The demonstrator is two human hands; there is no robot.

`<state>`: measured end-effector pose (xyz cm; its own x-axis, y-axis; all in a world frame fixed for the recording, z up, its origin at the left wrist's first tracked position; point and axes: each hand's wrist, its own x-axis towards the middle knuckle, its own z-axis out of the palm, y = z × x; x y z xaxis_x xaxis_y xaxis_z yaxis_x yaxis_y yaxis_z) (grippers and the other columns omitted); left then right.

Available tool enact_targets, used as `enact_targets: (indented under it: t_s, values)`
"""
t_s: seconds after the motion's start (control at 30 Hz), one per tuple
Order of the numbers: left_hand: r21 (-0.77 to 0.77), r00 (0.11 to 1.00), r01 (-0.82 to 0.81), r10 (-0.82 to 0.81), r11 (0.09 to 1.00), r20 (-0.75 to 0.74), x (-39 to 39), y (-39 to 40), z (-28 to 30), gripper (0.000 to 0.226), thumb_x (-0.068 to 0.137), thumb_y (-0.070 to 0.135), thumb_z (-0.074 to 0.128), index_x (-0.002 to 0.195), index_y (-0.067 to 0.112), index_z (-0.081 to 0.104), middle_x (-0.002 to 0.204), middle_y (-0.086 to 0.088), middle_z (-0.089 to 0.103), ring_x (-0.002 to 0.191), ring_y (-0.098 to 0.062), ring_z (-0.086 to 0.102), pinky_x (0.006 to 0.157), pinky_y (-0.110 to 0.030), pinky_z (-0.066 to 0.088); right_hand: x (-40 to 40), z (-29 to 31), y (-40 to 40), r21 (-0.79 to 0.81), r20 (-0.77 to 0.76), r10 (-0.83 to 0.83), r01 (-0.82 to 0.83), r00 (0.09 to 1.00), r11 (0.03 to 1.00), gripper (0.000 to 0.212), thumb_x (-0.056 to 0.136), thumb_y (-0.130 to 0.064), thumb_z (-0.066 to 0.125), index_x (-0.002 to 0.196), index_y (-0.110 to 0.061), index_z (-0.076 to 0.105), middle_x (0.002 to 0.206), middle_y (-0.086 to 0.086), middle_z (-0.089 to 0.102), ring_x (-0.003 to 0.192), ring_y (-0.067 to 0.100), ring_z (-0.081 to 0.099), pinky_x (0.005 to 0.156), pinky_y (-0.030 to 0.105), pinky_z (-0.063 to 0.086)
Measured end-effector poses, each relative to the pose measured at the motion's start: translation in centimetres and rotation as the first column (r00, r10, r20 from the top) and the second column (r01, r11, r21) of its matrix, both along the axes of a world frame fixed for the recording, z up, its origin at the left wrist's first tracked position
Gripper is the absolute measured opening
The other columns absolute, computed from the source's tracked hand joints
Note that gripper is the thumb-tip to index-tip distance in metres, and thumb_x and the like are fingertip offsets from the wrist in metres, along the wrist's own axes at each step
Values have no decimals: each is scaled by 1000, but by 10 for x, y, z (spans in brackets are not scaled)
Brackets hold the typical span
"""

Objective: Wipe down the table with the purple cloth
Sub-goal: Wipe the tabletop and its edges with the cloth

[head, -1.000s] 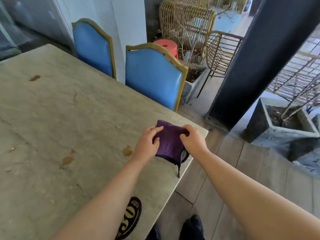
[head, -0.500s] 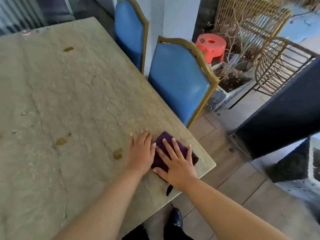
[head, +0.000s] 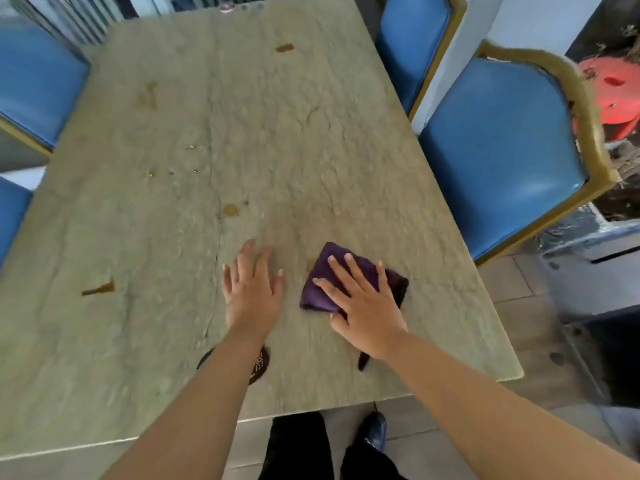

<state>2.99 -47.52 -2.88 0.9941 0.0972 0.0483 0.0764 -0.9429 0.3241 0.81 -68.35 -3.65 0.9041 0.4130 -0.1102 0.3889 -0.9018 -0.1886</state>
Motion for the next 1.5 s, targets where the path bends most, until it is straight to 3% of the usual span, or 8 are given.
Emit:
enact_targets:
  t_s: [0.1, 0.33, 0.57, 0.8, 0.9, 1.07, 1.27, 1.5]
  values:
    - [98, 994, -64, 72, 993, -83, -7, 31, -3, 55, 97, 48, 38, 147, 27, 33, 157, -3, 15, 145, -27, 16, 119, -53, 6, 11, -1, -17, 52, -20, 112, -110, 994, 993, 59, 86, -41, 19, 145, -46, 22, 159, -14, 2, 146, 8, -8, 118, 52, -3]
    - [204, 979, -41, 80, 978, -189, -23, 61, -11, 63, 92, 66, 6, 147, 47, -17, 161, 10, -13, 148, -17, -17, 117, -56, -6, 65, 1, 41, -76, -34, -462, 459, 886, 885, 63, 94, -57, 11, 150, -34, -5, 159, 1, -16, 145, 25, -19, 110, 62, -12]
    - [218, 985, 1, 37, 976, -171, -14, 77, -10, 62, 94, 63, 16, 151, 45, -1, 159, 10, 13, 148, -18, 1, 115, -57, -14, 65, -3, 55, -78, 58, 351, -346, 935, 935, 52, 96, -59, 11, 147, -48, 7, 160, -11, 1, 148, 17, -6, 115, 58, 2]
    - [120, 987, -50, 68, 991, -145, -9, 81, -13, 67, 95, 60, 14, 154, 31, 1, 162, 10, -11, 146, -8, -21, 117, -54, -11, 153, -2, 118, -94, -39, -400, 395, 916, 914, 59, 96, -57, 6, 149, -38, -8, 159, 1, -17, 144, 28, -21, 111, 66, -6]
    - [84, 988, -66, 77, 994, -132, -9, 82, -13, 67, 95, 57, 11, 155, 27, 4, 162, 11, -6, 146, -5, -16, 118, -53, -9, 128, -4, 152, -92, 3, -45, 45, 999, 995, 60, 95, -59, 10, 149, -38, -4, 160, 1, -14, 145, 28, -18, 111, 64, -8]
    - [56, 989, -76, 83, 996, -124, -10, 83, -13, 69, 95, 57, 4, 155, 25, 1, 162, 11, -3, 147, -4, -13, 119, -51, -8, 137, -2, 95, -68, 17, 519, -517, 855, 853, 56, 92, -60, 13, 146, -47, 13, 160, -12, 2, 148, 14, -2, 116, 51, -4]
    - [63, 990, -64, 71, 996, -124, -9, 83, -13, 69, 94, 59, 3, 155, 25, -1, 162, 12, -8, 146, -5, -16, 119, -51, -9, 180, 0, 125, -54, -78, -255, 251, 964, 966, 57, 96, -58, 11, 149, -41, -1, 160, -2, -13, 146, 22, -18, 113, 61, -7]
    - [33, 991, -76, 79, 997, -110, -10, 81, -11, 64, 95, 55, 1, 152, 31, -15, 162, 12, -1, 147, -5, -13, 119, -52, -8, 86, 0, 96, -35, 13, 505, -505, 863, 863, 56, 93, -61, 13, 148, -47, 7, 160, -10, -3, 147, 14, -8, 117, 53, -3]
